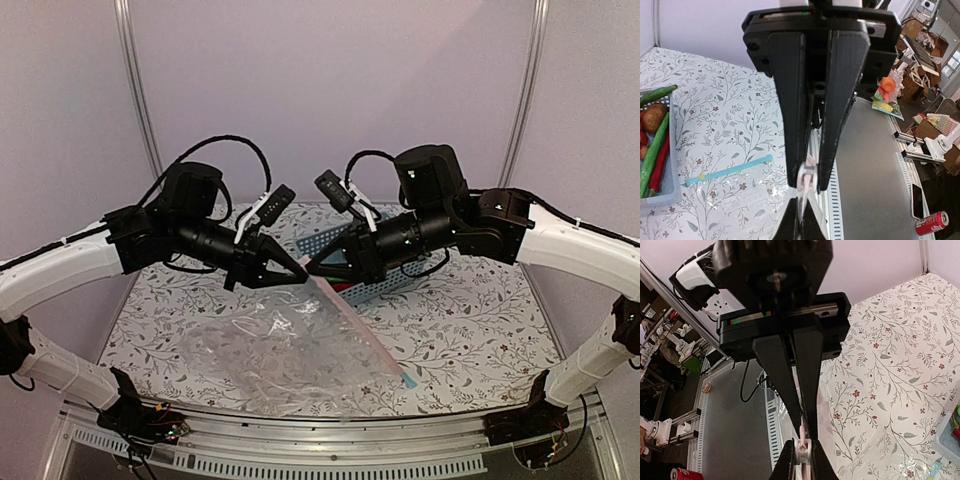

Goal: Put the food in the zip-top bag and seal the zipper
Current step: Hold the zipper from the zipper food storage bag, then unzip the zipper from the zipper food storage bag.

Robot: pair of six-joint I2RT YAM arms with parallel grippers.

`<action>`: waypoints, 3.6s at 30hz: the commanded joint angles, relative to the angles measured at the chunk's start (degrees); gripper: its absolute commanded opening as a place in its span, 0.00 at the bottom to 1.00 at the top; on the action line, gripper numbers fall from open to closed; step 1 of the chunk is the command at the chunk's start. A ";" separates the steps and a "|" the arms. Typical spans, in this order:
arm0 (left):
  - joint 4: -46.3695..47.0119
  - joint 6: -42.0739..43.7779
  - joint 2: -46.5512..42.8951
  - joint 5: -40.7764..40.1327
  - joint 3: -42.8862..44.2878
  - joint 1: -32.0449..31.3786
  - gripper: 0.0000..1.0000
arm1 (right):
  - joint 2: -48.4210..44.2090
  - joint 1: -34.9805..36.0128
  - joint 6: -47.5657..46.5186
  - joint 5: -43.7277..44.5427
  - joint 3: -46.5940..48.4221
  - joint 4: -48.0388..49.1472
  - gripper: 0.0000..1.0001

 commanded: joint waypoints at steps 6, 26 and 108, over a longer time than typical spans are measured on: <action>2.72 -1.76 -1.62 1.39 -1.61 2.59 0.00 | -1.01 -0.12 -0.62 2.45 -1.05 -1.00 0.02; 3.25 -2.24 -2.60 0.92 -1.97 5.07 0.00 | -1.47 -0.14 -1.08 3.51 -1.53 -1.99 0.02; 4.04 -6.13 -5.02 -10.44 -2.76 15.96 0.00 | -3.41 -0.08 -0.82 4.23 -4.52 -1.95 0.00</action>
